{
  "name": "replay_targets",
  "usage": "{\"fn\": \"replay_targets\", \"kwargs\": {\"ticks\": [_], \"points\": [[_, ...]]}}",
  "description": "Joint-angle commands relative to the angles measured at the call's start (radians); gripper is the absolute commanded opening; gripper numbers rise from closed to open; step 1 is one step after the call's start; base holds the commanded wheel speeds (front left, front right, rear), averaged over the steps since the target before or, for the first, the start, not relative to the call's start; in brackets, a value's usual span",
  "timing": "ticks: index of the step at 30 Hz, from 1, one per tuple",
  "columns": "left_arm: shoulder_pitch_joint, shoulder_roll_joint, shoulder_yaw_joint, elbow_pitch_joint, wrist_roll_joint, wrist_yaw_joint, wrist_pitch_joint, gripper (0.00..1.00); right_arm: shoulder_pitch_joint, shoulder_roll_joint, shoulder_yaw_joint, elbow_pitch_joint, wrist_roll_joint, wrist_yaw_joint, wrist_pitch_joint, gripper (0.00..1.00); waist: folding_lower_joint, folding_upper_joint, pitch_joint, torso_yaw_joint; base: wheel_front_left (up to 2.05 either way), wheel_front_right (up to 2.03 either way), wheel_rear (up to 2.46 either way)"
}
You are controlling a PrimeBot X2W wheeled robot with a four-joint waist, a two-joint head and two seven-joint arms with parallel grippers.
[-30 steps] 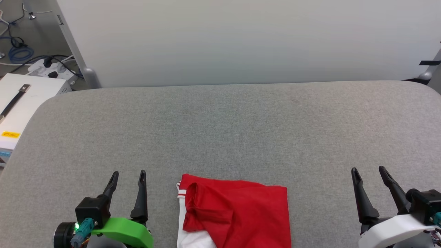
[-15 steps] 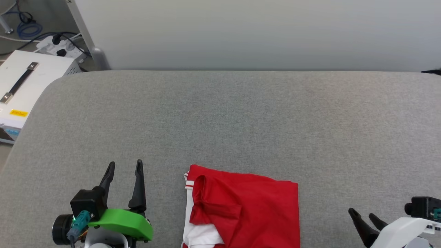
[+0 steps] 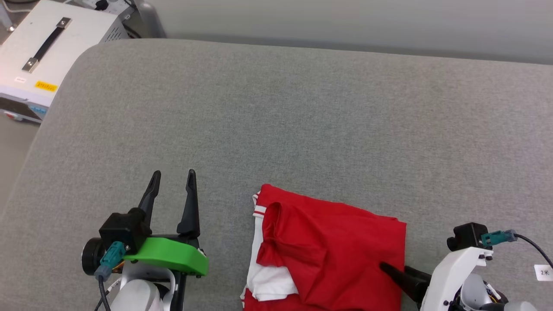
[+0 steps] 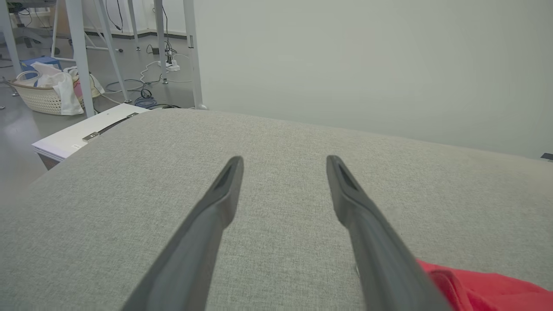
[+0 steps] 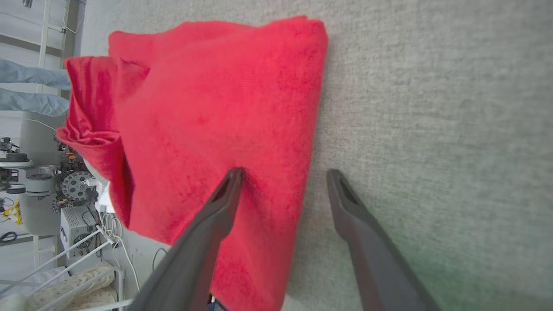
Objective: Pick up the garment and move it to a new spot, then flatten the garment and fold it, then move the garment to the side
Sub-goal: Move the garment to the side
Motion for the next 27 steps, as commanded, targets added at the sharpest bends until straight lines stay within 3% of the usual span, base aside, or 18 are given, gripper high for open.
{"fn": "replay_targets", "kwargs": {"ticks": [1,4,5,7,16,27], "points": [[-0.016,-0.011,0.010,0.006,0.011,-0.009,-0.006,1.00,-0.012,-0.005,0.003,0.022,0.006,0.000,0.021,1.00,0.0000,0.0000,0.047,0.043,0.00,0.00,0.00],[-0.020,-0.030,0.031,0.016,0.025,-0.025,-0.006,1.00,-0.013,-0.001,0.014,0.060,0.010,0.000,0.068,1.00,0.0000,0.0000,0.060,0.052,0.00,0.00,0.00],[-0.020,-0.035,0.036,0.019,0.029,-0.030,-0.006,1.00,-0.012,0.000,0.016,0.068,0.009,0.000,0.079,0.60,0.0000,0.0000,0.063,0.053,0.00,0.00,0.00],[-0.021,-0.045,0.049,0.024,0.037,-0.040,-0.006,1.00,-0.010,0.005,0.020,0.076,0.011,0.000,0.101,0.02,0.0000,0.0000,0.066,0.055,0.00,0.00,0.00],[-0.013,-0.072,0.096,0.053,0.073,-0.081,-0.006,1.00,-0.053,-0.004,0.056,-0.007,-0.008,0.000,0.096,0.00,0.0000,0.0000,0.027,0.035,0.00,0.00,0.00],[0.049,-0.067,0.123,0.033,0.104,-0.100,-0.006,1.00,-0.126,-0.194,0.151,-0.251,-0.113,0.000,0.100,0.00,0.0000,0.0000,-0.060,-0.106,0.00,0.00,0.00]]}}
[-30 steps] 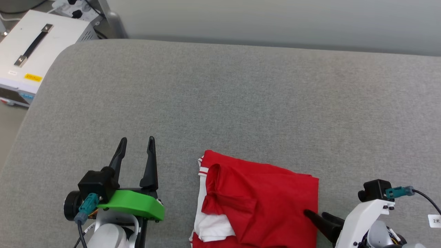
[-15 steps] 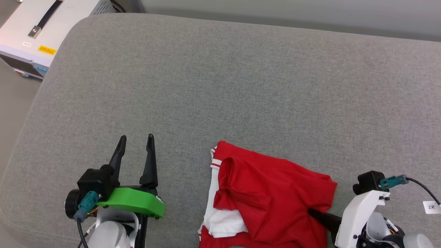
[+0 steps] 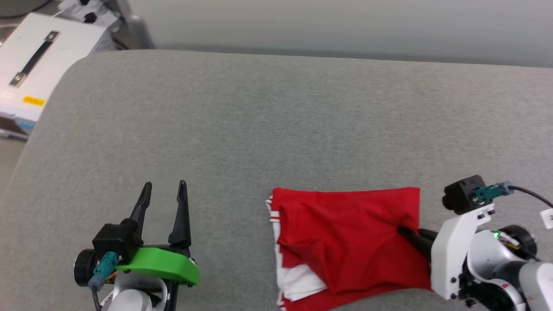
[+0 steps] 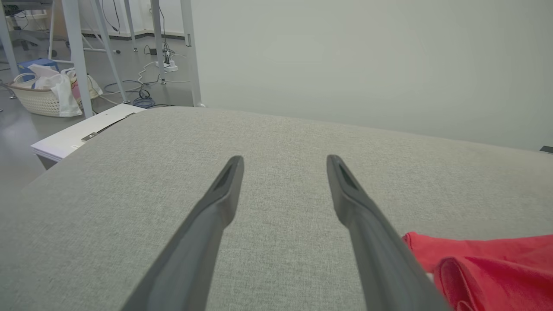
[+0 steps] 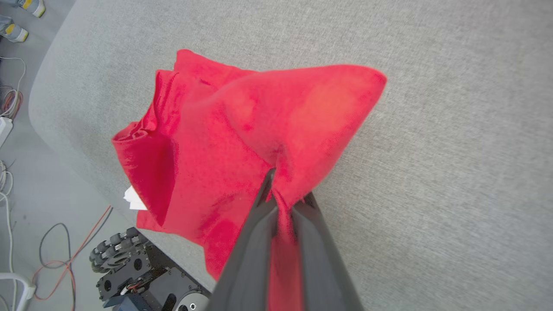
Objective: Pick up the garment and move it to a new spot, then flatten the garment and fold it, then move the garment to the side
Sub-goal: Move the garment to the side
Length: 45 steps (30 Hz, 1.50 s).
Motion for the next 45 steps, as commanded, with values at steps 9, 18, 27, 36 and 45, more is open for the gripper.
{"fn": "replay_targets", "kwargs": {"ticks": [9,18,27,36,45], "points": [[-0.028,-0.005,-0.017,-0.041,0.029,-0.018,-0.006,1.00,-0.065,-0.148,-0.014,-0.083,-0.063,0.000,0.041,0.00,0.0000,-0.0001,0.013,-0.257,0.00,0.00,0.00],[-0.132,0.023,-0.056,-0.106,0.068,-0.041,0.023,1.00,-0.186,-0.229,-0.070,0.071,-0.086,0.000,-0.043,0.00,0.0000,-0.0001,0.169,-0.401,0.00,0.00,0.00],[-0.270,0.061,-0.095,-0.204,0.109,-0.075,0.090,1.00,-0.397,-0.361,-0.080,0.359,-0.136,0.000,-0.241,0.00,0.0000,-0.0001,0.360,-0.424,0.00,0.00,0.00],[-0.389,0.090,-0.120,-0.276,0.136,-0.099,0.137,1.00,-0.608,-0.425,-0.141,0.671,-0.230,0.000,-0.408,0.00,0.0000,-0.0001,0.522,-0.393,0.00,0.00,0.00],[-0.431,0.114,-0.140,-0.300,0.157,-0.108,0.167,1.00,-0.696,-0.364,-0.319,0.877,-0.411,0.000,-0.547,0.44,0.0000,-0.0001,0.580,-0.377,0.00,0.00,0.00]]}}
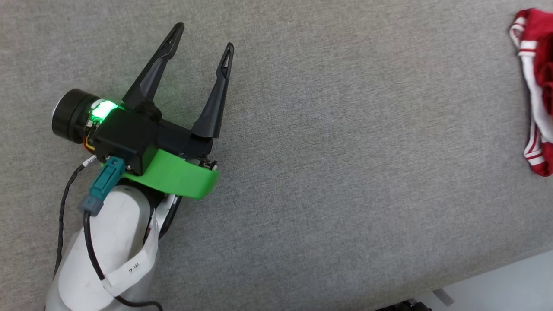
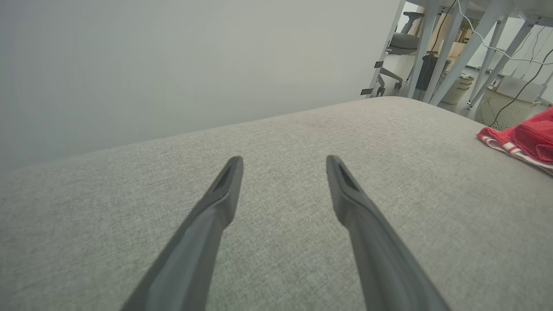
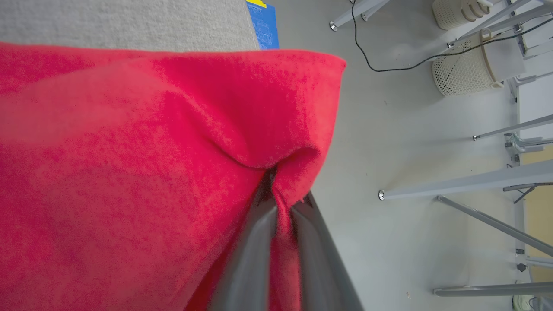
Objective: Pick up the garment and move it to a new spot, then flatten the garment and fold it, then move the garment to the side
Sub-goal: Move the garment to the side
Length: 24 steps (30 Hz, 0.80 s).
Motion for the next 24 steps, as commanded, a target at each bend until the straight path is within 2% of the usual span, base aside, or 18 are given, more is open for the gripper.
{"fn": "replay_targets", "kwargs": {"ticks": [1,5,12,16,21,24], "points": [[-0.025,0.005,-0.002,0.004,0.005,-0.005,0.000,1.00,-0.020,0.013,-0.027,0.019,-0.042,-0.001,-0.030,1.00,-0.0003,-0.0001,0.028,0.012,0.00,0.00,0.00],[-0.035,-0.003,-0.010,0.019,0.001,-0.003,-0.008,1.00,-0.038,0.049,-0.123,0.056,-0.167,-0.001,-0.141,1.00,-0.0003,-0.0001,0.018,0.022,0.00,0.00,0.00],[-0.009,-0.024,-0.020,0.071,-0.017,0.007,-0.048,1.00,-0.063,0.080,-0.262,0.100,-0.337,-0.001,-0.418,1.00,-0.0003,-0.0001,-0.067,0.043,0.00,0.00,0.00],[0.030,-0.045,-0.019,0.118,-0.039,0.020,-0.085,1.00,-0.053,0.102,-0.285,0.131,-0.344,-0.001,-0.508,1.00,-0.0003,-0.0001,-0.149,0.065,0.00,0.00,0.00],[0.094,-0.066,-0.007,0.176,-0.067,0.044,-0.117,1.00,0.008,0.145,-0.253,0.114,-0.300,-0.001,-0.539,1.00,-0.0003,-0.0001,-0.254,0.092,0.00,0.00,0.00],[0.143,-0.075,0.003,0.207,-0.084,0.060,-0.129,1.00,0.075,0.179,-0.217,0.062,-0.245,-0.001,-0.541,1.00,-0.0003,-0.0001,-0.318,0.112,0.00,0.00,0.00]]}}
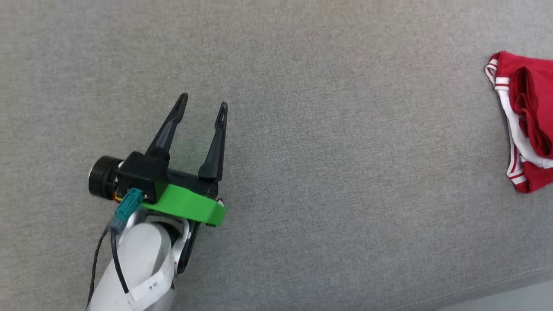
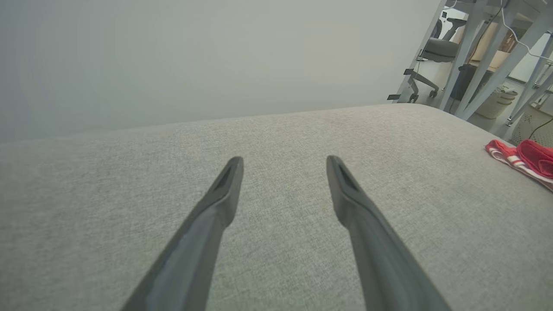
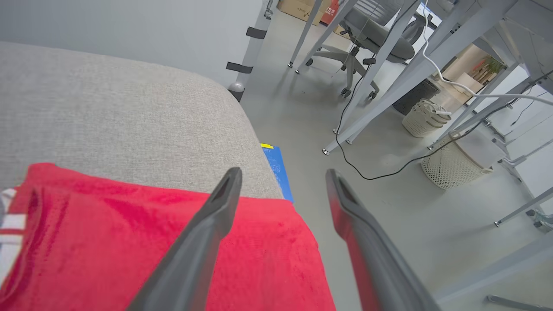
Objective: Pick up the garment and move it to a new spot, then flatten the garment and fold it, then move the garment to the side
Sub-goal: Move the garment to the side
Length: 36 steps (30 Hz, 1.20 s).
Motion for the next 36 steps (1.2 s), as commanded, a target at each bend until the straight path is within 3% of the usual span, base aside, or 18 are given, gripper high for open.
{"fn": "replay_targets", "kwargs": {"ticks": [1,11,20,30,36], "points": [[0.026,-0.005,0.008,0.011,-0.014,0.010,-0.010,1.00,0.041,0.018,0.019,-0.036,0.029,-0.001,-0.008,1.00,0.0001,0.0000,-0.125,0.053,0.00,0.00,0.00],[0.163,-0.039,0.047,0.067,-0.069,0.060,-0.033,1.00,0.344,0.201,0.131,-0.288,0.122,-0.001,-0.005,1.00,0.0001,0.0000,-0.295,0.149,0.00,0.00,0.00],[0.241,-0.028,0.096,0.090,-0.100,0.084,-0.041,1.00,0.540,0.348,0.250,-0.548,0.175,-0.001,0.071,1.00,0.0001,0.0000,-0.395,0.231,0.00,0.00,0.00],[0.341,0.015,0.133,0.089,-0.102,0.096,-0.045,1.00,0.732,0.398,0.333,-0.774,0.212,-0.001,0.139,1.00,0.0001,0.0000,-0.485,0.250,0.00,0.00,0.00],[0.411,0.022,0.122,0.065,-0.094,0.113,-0.032,1.00,0.828,0.408,0.344,-0.847,0.221,-0.001,0.186,1.00,0.0001,0.0000,-0.535,0.242,0.00,0.00,0.00]]}}
